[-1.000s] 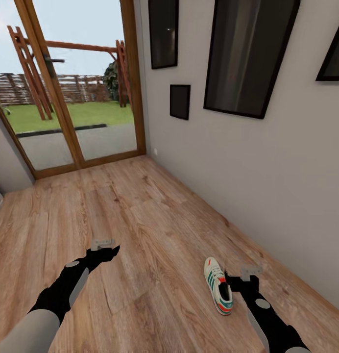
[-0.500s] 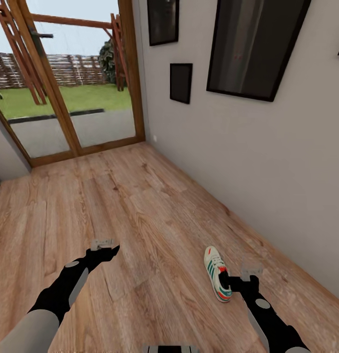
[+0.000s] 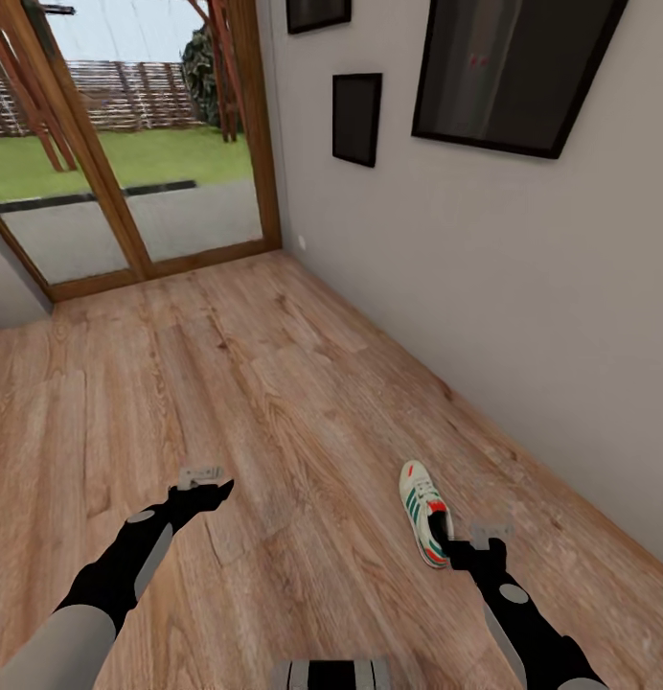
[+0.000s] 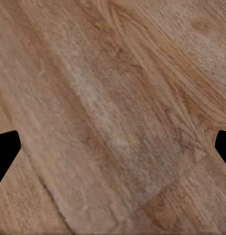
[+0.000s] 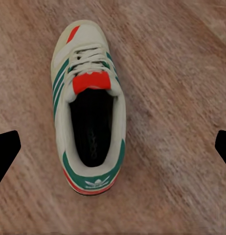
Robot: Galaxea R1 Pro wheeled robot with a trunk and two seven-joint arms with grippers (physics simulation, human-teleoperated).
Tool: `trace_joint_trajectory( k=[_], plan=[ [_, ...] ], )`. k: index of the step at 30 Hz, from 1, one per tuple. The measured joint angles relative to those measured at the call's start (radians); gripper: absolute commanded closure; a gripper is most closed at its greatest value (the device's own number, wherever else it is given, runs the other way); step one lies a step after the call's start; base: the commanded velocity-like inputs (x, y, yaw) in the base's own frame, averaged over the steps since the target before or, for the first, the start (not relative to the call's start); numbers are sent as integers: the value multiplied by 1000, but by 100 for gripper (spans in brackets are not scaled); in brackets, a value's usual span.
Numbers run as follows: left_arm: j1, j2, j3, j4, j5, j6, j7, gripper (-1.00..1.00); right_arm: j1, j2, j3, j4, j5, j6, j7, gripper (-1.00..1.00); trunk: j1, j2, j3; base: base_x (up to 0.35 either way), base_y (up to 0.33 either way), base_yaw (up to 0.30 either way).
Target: Pick up the two gym shoes and the two sandals from the corridor floor and place them onto the hallstand (shoe rack) in the corridor, making sure they are on the rack and not on the floor. Arrange them so the two gym shoes are next to each other and the two sandals are next to each other.
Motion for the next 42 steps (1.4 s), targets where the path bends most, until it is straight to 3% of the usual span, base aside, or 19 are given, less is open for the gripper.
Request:
trace_joint_trajectory(
  k=[23, 35, 42],
  plan=[
    [1, 1, -1, 0, 0, -3, 0, -100, 0, -1, 0, 27, 1, -4, 0, -100, 10, -5, -125, 0, 0, 0],
    [1, 2, 0, 0, 0, -6, 0, -100, 0, -2, 0, 68, 1, -78, 0, -100, 16, -8, -190, 0, 0, 49],
    [3, 3, 1, 0, -1, -6, 0, -100, 0, -1, 0, 69, 1, -83, 0, -100, 16, -8, -195, 0, 0, 18]
  ],
)
